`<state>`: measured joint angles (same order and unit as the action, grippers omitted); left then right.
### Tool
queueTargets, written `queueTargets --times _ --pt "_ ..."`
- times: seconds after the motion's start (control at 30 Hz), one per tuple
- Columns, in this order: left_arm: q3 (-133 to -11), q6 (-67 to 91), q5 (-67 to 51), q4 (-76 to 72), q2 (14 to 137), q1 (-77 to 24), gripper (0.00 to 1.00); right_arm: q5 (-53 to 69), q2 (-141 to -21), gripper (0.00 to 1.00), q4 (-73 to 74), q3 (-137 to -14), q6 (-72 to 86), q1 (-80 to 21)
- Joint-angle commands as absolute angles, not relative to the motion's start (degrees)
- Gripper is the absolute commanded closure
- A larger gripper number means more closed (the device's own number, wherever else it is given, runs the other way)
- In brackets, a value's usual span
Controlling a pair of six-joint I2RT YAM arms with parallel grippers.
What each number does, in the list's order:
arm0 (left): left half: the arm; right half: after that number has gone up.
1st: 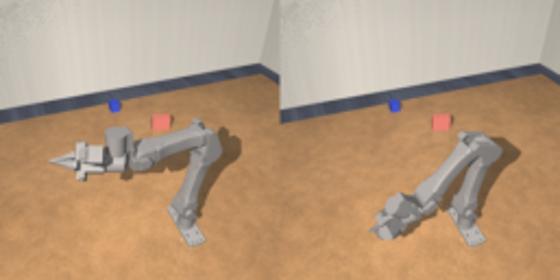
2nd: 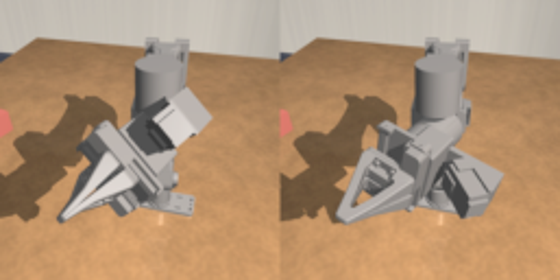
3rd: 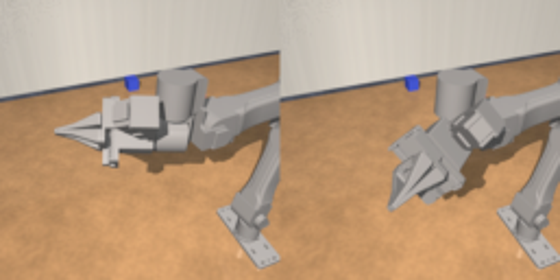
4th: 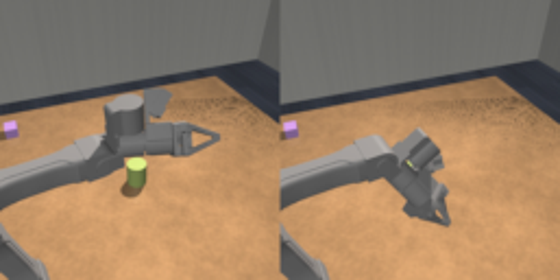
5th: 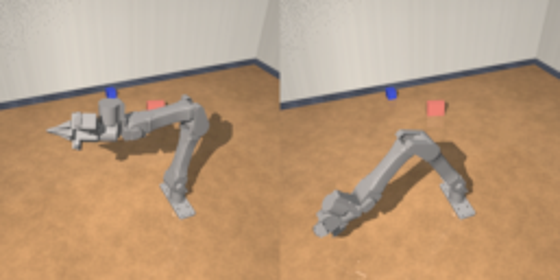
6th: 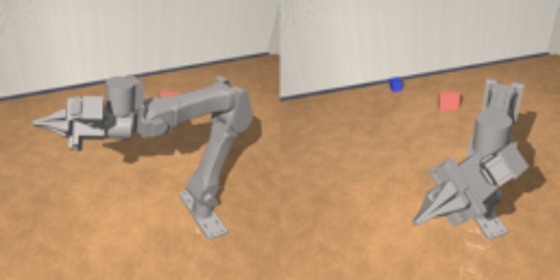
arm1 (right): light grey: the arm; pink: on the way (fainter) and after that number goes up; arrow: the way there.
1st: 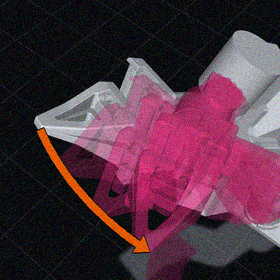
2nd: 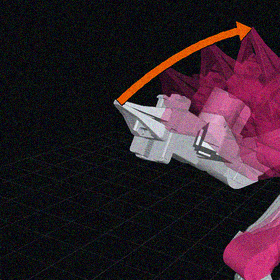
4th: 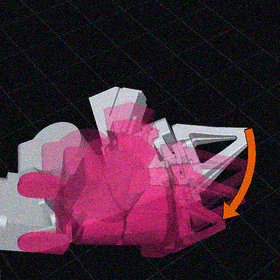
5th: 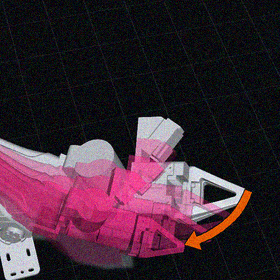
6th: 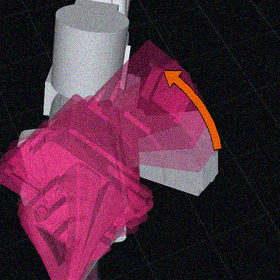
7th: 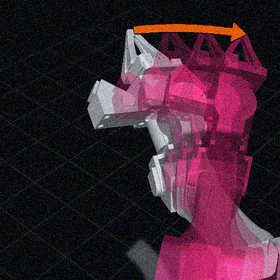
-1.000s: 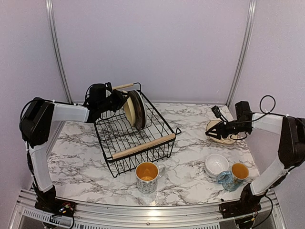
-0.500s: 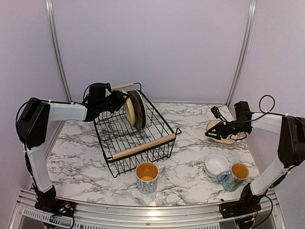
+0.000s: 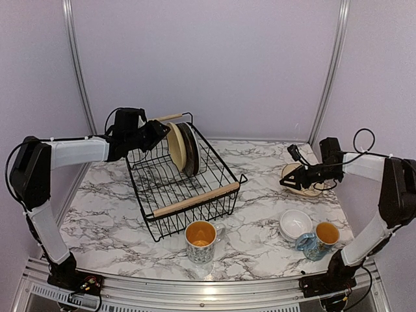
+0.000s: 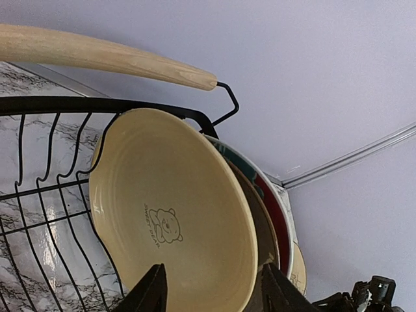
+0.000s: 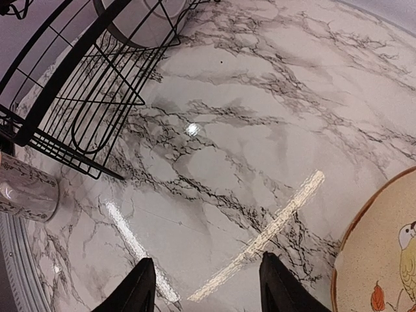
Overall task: Load the mixed dishes into the dish rack
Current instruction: Insert the plate into the dish rack, then grab the plate at the corner of the board.
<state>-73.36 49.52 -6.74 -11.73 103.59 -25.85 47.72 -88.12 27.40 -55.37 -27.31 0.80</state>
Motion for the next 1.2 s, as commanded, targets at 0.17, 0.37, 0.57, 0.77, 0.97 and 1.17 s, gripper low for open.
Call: queueTargets --times 0.17,0.37,0.57,0.77,0.97,1.17 --pt "-71.4 41.7 -4.1 -6.1 92.1 -26.8 0.48 46.1 -85.6 0.47 27.5 -57.5 -26.5 0.2" --pt "-69.9 32.0 -5.0 -2.3 84.8 -31.4 0.48 38.5 -85.1 0.47 27.6 -60.7 -24.5 1.8" --pt "-65.0 23.3 -2.2 -0.8 78.1 -36.5 0.52 32.9 -90.1 0.47 27.3 -65.9 -18.6 9.2" --pt "-60.3 16.7 2.6 -2.1 74.0 -41.2 0.53 24.4 -97.0 0.48 27.3 -68.5 -18.3 11.6" --pt "-61.2 14.0 2.6 -0.8 75.1 -42.8 0.53 20.1 -101.7 0.48 24.8 -68.6 -15.0 15.8" --pt "-61.9 14.3 2.9 -1.4 76.0 -43.8 0.52 19.5 -104.6 0.48 20.9 -67.5 -13.2 20.4"
